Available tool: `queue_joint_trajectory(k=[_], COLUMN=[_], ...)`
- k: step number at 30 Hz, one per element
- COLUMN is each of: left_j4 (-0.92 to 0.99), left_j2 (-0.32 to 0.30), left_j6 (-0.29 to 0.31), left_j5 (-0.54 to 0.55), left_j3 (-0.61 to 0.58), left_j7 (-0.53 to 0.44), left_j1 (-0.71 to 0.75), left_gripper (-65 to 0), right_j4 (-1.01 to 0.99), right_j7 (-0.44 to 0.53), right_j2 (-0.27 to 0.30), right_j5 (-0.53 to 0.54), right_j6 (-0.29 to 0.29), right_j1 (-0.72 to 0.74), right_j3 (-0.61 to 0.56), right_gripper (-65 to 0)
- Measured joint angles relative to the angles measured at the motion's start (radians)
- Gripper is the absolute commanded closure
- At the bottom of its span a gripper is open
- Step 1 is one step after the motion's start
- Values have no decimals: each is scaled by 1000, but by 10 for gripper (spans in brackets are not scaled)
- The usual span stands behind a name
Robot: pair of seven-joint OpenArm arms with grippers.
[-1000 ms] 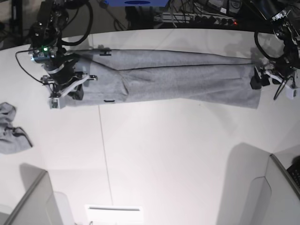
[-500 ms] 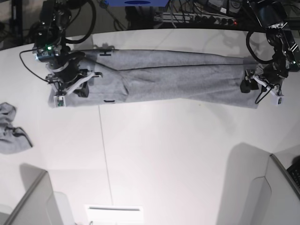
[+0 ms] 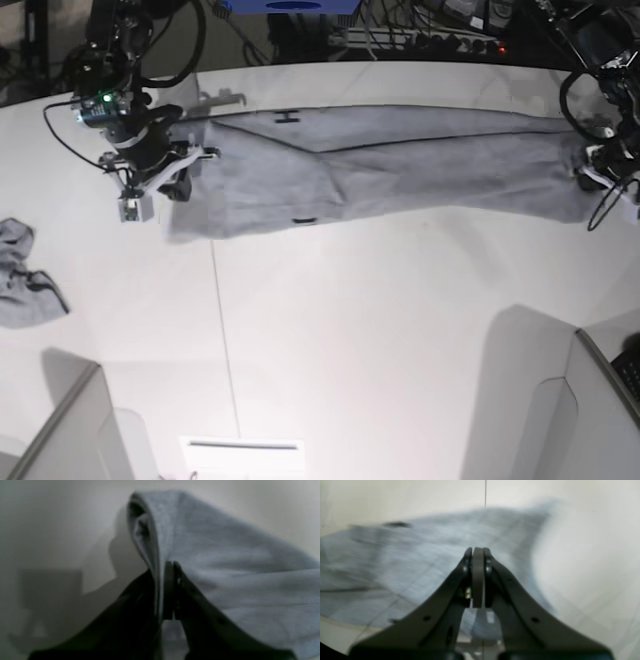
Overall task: Fold the T-shirt properly
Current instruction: 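Grasp the strip end near the left gripper with the left gripper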
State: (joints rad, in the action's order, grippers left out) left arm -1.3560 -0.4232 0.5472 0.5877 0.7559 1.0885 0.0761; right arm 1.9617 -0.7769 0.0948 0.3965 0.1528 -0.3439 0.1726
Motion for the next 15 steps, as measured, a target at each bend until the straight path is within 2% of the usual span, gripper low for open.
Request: queue_joint_trajectory(k=[3, 8, 10, 12, 15], left_j4=[-106, -251, -317, -378, -433], left_j2=[16, 89, 127, 153, 200], left_j6=[6, 3, -3, -47, -50], left_j5=[42, 16, -15, -58, -91], left_j3=[-12, -11, -16, -58, -128], left_j7=[-16, 7, 11, 1, 3], left_j1=[33, 124, 139, 151, 149], left_gripper=[0, 0, 0, 0, 0], right_j4=[0, 1, 1, 1, 1], right_j7=[6, 10, 6, 5, 5], right_j2=[1, -2, -2, -9, -41], right_j5=[3, 4, 8, 6, 0], right_j6=[0, 0, 0, 0, -3], right_j1=[-6, -4, -8, -6, 0], right_j3=[0, 0, 13, 44, 94], right_gripper=[0, 0, 0, 0, 0])
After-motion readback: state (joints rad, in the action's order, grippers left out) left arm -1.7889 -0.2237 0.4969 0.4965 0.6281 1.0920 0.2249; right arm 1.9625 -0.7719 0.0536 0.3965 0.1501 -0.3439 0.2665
